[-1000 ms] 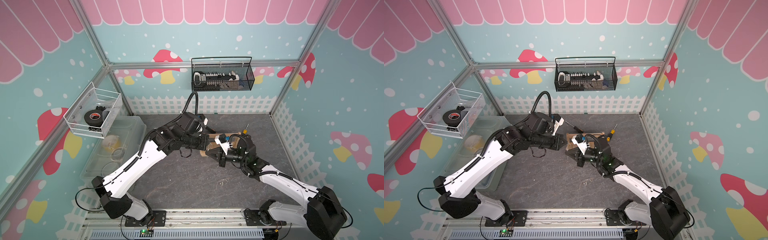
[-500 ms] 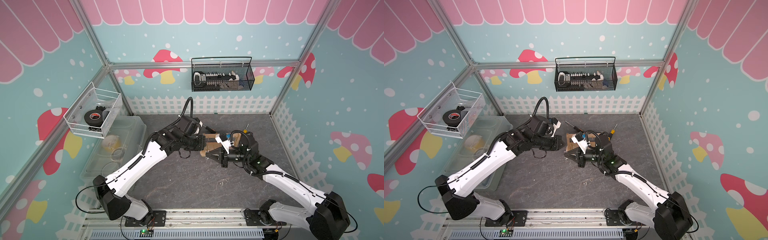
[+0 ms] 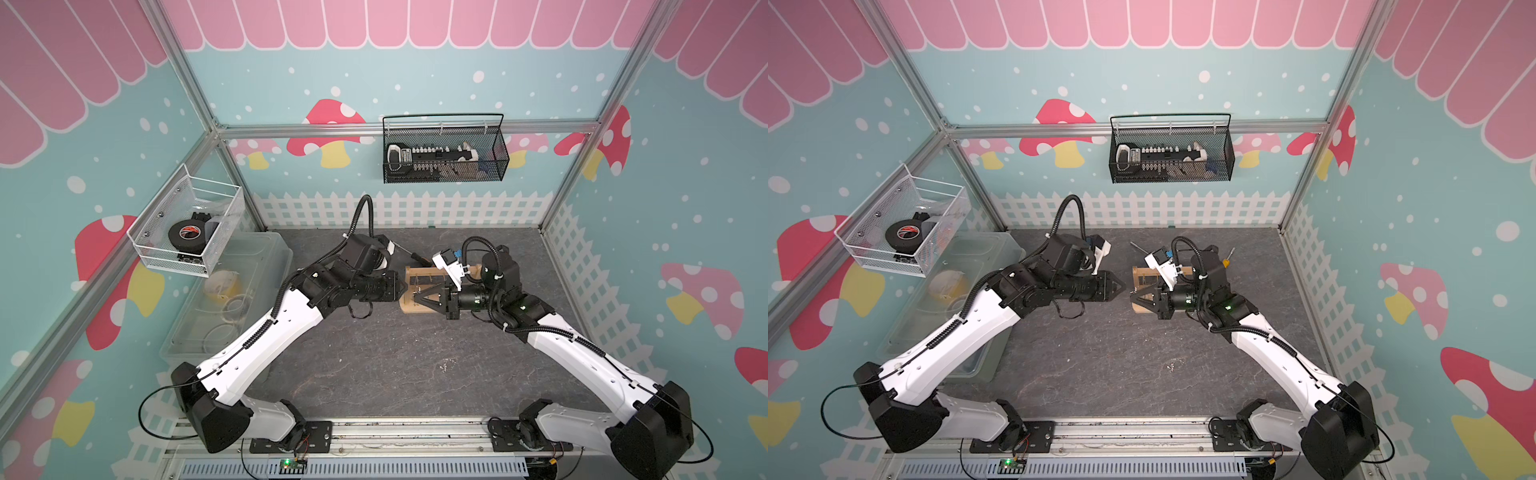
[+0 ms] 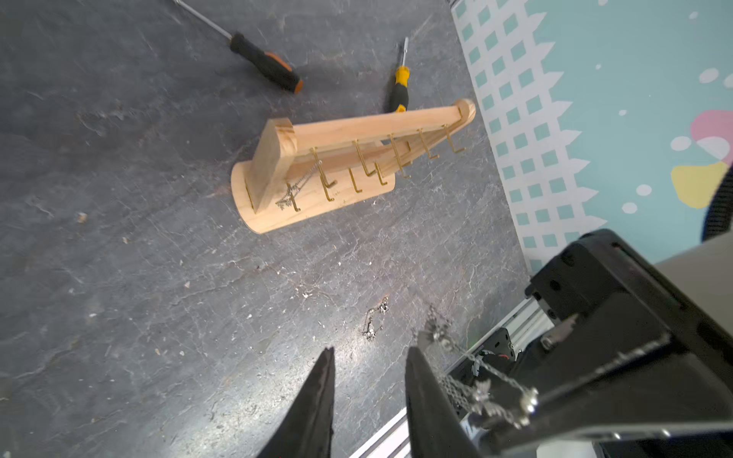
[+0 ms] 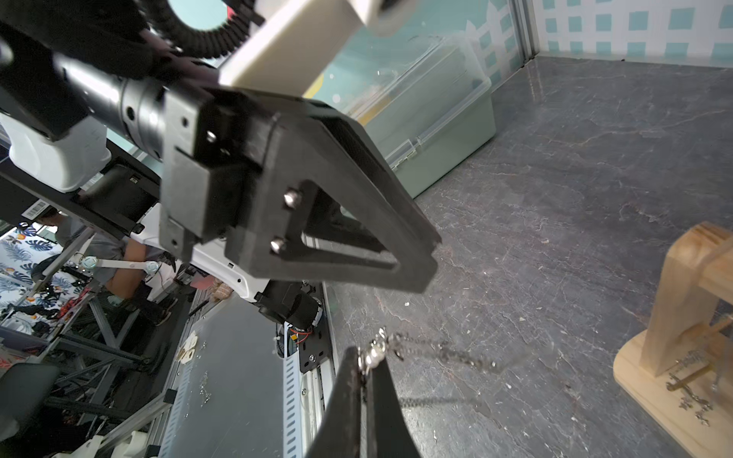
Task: Hang the necklace on the jewelry display stand
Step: Pick up the necklace from the center of the board.
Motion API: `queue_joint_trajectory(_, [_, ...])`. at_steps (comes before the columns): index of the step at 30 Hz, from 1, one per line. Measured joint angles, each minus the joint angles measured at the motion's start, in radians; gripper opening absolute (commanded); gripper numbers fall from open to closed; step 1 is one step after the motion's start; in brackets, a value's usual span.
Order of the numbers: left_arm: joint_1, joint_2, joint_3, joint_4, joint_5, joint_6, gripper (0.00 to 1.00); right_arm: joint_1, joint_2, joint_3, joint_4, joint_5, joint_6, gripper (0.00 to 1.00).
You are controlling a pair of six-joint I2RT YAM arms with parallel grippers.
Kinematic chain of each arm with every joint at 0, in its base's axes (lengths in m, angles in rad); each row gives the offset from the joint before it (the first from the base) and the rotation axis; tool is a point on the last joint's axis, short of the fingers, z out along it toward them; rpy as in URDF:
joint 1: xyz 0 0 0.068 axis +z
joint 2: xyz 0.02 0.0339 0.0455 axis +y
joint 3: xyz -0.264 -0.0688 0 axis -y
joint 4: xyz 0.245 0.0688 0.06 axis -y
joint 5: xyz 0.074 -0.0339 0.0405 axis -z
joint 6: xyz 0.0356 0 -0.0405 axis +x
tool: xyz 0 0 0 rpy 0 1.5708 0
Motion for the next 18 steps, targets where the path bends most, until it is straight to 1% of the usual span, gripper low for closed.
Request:
queue_joint_trajectory(4, [0.000, -0.037, -0.026, 0.052, 0.001, 0.052, 0.32, -0.014, 0.003, 0.019, -0.029, -0.014, 0.013, 0.00])
queue_joint_trajectory(10, [-0.005, -0.050, -0.139, 0.146, 0.034, 0.119, 0.32, -0.039, 0.003, 0.032, -0.044, -0.037, 0.041, 0.00])
queue_joint_trajectory(14, [-0.033, -0.050, -0.190, 0.202, 0.045, 0.142, 0.32, -0.047, 0.003, 0.043, -0.051, -0.059, 0.061, 0.00])
queue_joint_trajectory(18, [-0.056, -0.050, -0.203, 0.257, 0.044, 0.156, 0.32, -0.052, 0.003, 0.052, -0.053, -0.077, 0.075, 0.00])
